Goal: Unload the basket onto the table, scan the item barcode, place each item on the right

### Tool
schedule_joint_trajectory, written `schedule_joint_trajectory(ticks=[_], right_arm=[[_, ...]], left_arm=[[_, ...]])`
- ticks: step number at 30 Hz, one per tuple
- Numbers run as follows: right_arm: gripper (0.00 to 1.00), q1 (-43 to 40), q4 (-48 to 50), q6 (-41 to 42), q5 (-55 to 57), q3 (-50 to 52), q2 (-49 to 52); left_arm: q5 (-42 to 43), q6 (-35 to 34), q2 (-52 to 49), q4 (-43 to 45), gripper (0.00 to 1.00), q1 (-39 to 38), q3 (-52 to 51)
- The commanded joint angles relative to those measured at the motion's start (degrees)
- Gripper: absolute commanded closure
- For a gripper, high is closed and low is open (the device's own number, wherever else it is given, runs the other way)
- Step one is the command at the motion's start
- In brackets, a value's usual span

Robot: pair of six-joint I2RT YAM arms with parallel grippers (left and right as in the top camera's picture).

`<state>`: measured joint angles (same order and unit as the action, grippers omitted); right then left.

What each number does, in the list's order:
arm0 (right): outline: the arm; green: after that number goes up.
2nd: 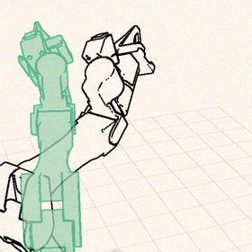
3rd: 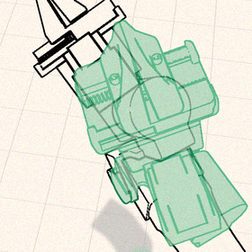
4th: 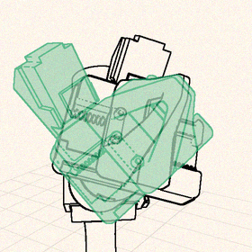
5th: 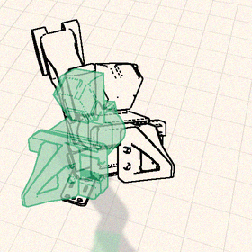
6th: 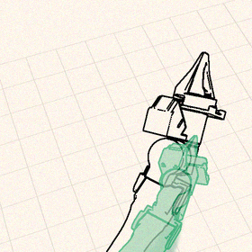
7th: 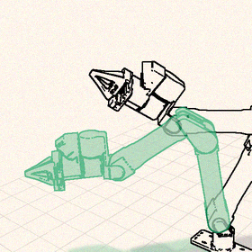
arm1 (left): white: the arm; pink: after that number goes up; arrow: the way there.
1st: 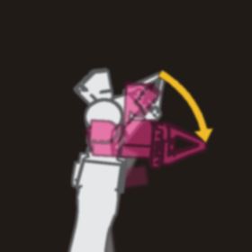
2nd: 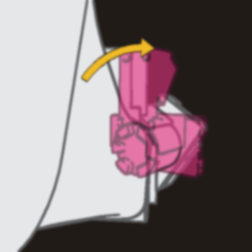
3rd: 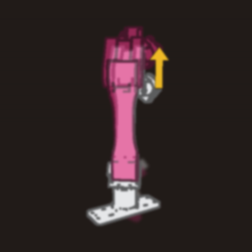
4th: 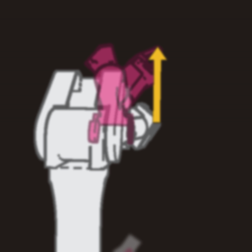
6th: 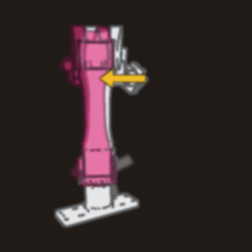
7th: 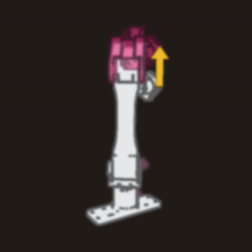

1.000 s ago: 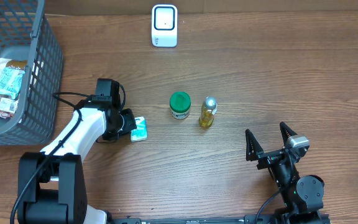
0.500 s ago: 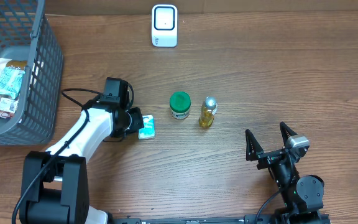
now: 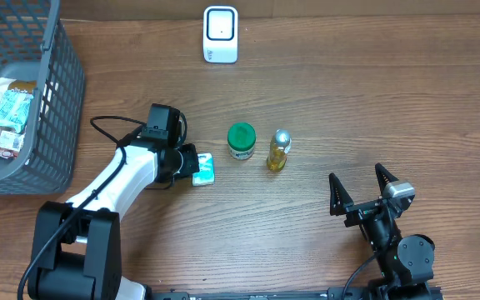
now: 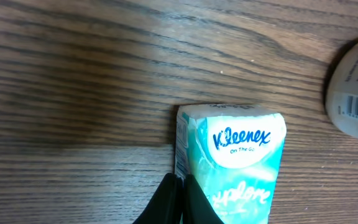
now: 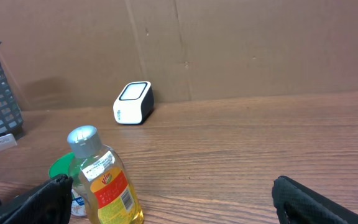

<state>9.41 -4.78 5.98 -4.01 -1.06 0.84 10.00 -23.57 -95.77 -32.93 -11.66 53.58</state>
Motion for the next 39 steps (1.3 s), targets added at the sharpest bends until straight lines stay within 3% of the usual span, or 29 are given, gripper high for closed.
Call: schedule_joint_trajectory(ticks=[1, 11, 22, 29, 33, 39], right_arm=[[0.0, -0.17, 0.2, -0.2, 0.5, 0.61, -0.68], [0.0, -0.17, 0.2, -0.2, 0.5, 0.61, -0.68], [0.0, -0.17, 0.17, -0.2, 0.5, 0.59, -0.68], [0.0, -0.15, 0.17, -0.2, 0.5, 0.61, -0.68], [0.0, -0.15, 0.17, -0.2, 0.5, 0.61, -0.68], [0.0, -0.17, 0.2, -0.2, 0.5, 0.61, -0.68]], left_arm=[[1.11, 0.83, 0.2, 0.37, 0.95, -0.94, -0.63], [1.11, 0.59, 0.2, 0.39, 0.94, -1.18, -0.63], [0.98, 0.24, 0.2, -0.44, 0.84, -1.16, -0.63], [0.83, 0.26, 0.2, -1.33, 0.87, -1.16, -0.63], [-1.33, -0.63, 0.2, -1.36, 0.95, -0.98, -0.63], [-4.52, -0.87, 0.2, -1.07, 0.96, -0.98, -0.63]])
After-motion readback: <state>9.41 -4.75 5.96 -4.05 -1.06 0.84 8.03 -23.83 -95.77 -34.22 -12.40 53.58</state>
